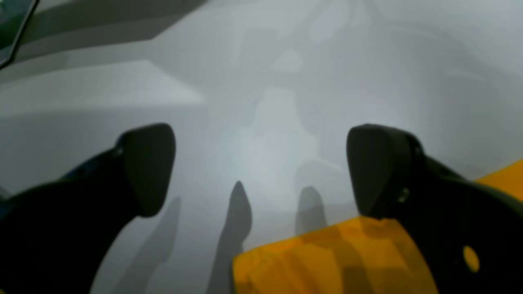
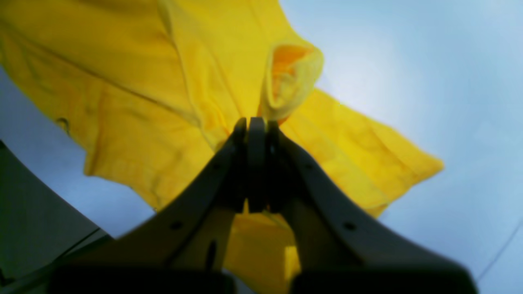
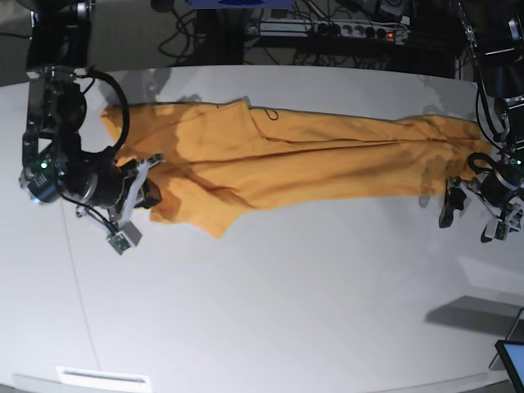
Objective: Fold the T-shirt properly
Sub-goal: 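Lift the pinched end with the right gripper and fold it inward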
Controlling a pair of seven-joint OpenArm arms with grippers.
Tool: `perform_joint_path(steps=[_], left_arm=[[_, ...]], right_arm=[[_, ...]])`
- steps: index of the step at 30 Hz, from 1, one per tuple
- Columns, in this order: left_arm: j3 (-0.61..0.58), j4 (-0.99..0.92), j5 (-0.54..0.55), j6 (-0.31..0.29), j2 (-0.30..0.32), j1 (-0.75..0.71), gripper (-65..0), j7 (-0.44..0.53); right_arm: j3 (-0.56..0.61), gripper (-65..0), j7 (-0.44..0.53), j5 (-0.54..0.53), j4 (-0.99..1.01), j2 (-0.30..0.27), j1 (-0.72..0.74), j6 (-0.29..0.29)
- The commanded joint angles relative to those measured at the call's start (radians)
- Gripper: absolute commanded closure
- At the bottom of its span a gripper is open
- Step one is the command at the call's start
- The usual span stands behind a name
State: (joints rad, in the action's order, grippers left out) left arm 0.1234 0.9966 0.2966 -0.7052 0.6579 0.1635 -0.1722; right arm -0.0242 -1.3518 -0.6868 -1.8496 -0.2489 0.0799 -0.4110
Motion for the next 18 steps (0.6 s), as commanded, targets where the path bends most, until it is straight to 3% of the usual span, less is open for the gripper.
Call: perform_joint_path(steps=[1, 5, 11, 18], left_arm=[[0.008, 0.011, 0.02, 0.007, 0.029, 0.02, -65.0, 0.024], [0.008, 0.011, -0.004, 0.007, 0.029, 0.018, -65.0, 0.024], [0.009, 0.011, -0.164, 0.007, -0.022, 0.018, -65.0, 0.024], [0.009, 0.011, -0.063, 0.007, -0.036, 0.02, -65.0, 0.024]], right_arm=[[-0.006, 0.0, 0.021, -0.017, -0.022, -0.01, 0.011, -0.006], [-0.006, 0.0, 0.022, -0.017, -0.026, -0.01, -0.015, -0.006], [-0.007, 0.0, 0.022, -0.017, -0.118, -0.01, -0.055, -0.007], [-0.007, 0.0, 0.025, -0.017, -0.124, -0.008, -0.113, -0.007]])
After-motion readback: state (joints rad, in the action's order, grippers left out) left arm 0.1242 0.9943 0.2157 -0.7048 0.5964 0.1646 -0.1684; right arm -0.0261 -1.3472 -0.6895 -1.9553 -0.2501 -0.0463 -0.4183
